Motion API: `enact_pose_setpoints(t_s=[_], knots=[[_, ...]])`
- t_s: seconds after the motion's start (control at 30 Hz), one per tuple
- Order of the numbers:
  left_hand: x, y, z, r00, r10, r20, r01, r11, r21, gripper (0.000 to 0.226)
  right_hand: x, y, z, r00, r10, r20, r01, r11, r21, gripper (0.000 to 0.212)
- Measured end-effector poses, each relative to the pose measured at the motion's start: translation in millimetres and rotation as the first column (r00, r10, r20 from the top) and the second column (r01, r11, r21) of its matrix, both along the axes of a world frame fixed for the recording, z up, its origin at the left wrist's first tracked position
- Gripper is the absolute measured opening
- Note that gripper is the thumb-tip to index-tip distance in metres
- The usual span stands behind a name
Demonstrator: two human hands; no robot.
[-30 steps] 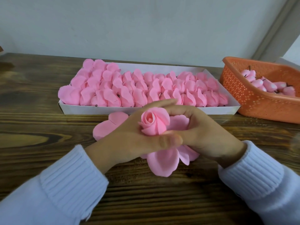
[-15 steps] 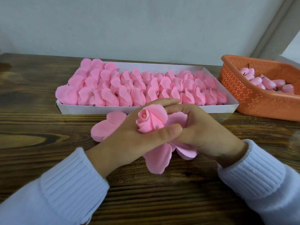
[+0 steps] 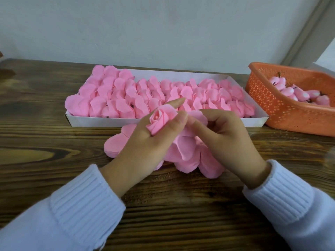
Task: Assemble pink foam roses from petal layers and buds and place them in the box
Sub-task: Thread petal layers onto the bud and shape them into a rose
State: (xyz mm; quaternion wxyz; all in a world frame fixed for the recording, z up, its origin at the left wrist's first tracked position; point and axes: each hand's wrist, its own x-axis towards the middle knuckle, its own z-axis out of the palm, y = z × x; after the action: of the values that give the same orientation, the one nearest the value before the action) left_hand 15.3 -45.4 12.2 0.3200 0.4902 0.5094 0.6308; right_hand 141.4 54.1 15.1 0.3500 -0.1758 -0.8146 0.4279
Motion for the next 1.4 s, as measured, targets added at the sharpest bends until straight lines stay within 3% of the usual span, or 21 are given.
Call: enact_pose_setpoints(t_s=[0.1, 0.27, 0.4, 0.53, 0.63, 0.83, 1.1, 1.2, 1.3, 1.4], knots=[[-2.0, 1.1, -0.4, 1.000, 0.023, 0.007, -0.023, 1.000, 0.012, 0.039, -0.2, -0.4, -0.2, 0.997, -0.068, -0.026, 0.072, 0.985, 0.154, 0.022], [-4.5, 2.7, -3.4, 1.000, 0.016, -0.004, -0.016, 1.000, 0.004, 0.038, -2.1, -2.6, 1.4, 0.994, -0.091, -0.067, 0.102, 0.976, 0.192, 0.008], [-2.1, 2.5, -4.7, 0.988, -0.053, -0.146, 0.052, 0.999, -0.008, 0.027, -0.3, -6.7, 4.9, 0.984, -0.087, -0.155, 0.123, 0.963, 0.238, 0.016], [0.9, 1.0, -7.0, 0.964, -0.077, -0.253, 0.077, 0.997, -0.009, 0.011, 0.4, -11.1, 6.2, 0.975, -0.059, -0.214, 0.102, 0.976, 0.195, 0.014], [0.4, 0.8, -6.0, 0.976, -0.096, -0.194, 0.101, 0.995, 0.015, 0.005, 1.0, -12.7, 6.5, 0.964, -0.031, -0.264, 0.068, 0.989, 0.132, 0.012], [2.7, 0.0, -0.7, 0.991, -0.091, -0.101, 0.103, 0.988, 0.116, 0.011, 0.5, -13.6, 7.6, 0.951, -0.013, -0.309, 0.066, 0.985, 0.162, 0.012], [-1.0, 2.6, -1.7, 0.993, 0.065, -0.099, -0.047, 0.984, 0.172, 0.012, -0.9, -6.1, 2.3, 0.960, -0.018, -0.279, 0.084, 0.970, 0.228, 0.028], [-1.9, 2.0, -0.8, 0.988, 0.102, -0.117, -0.080, 0.980, 0.183, 0.025, -0.7, -5.0, 2.0, 0.957, -0.021, -0.291, 0.106, 0.955, 0.279, 0.030], [-3.6, 2.2, -0.5, 0.991, 0.067, -0.114, -0.047, 0.985, 0.166, 0.029, -0.7, -5.3, 2.1, 0.948, -0.007, -0.319, 0.109, 0.946, 0.305, 0.026], [-2.6, 1.8, 1.1, 0.978, 0.002, -0.210, 0.035, 0.985, 0.170, 0.027, -0.4, -6.4, 1.4, 0.936, -0.018, -0.353, 0.128, 0.948, 0.290, 0.026]])
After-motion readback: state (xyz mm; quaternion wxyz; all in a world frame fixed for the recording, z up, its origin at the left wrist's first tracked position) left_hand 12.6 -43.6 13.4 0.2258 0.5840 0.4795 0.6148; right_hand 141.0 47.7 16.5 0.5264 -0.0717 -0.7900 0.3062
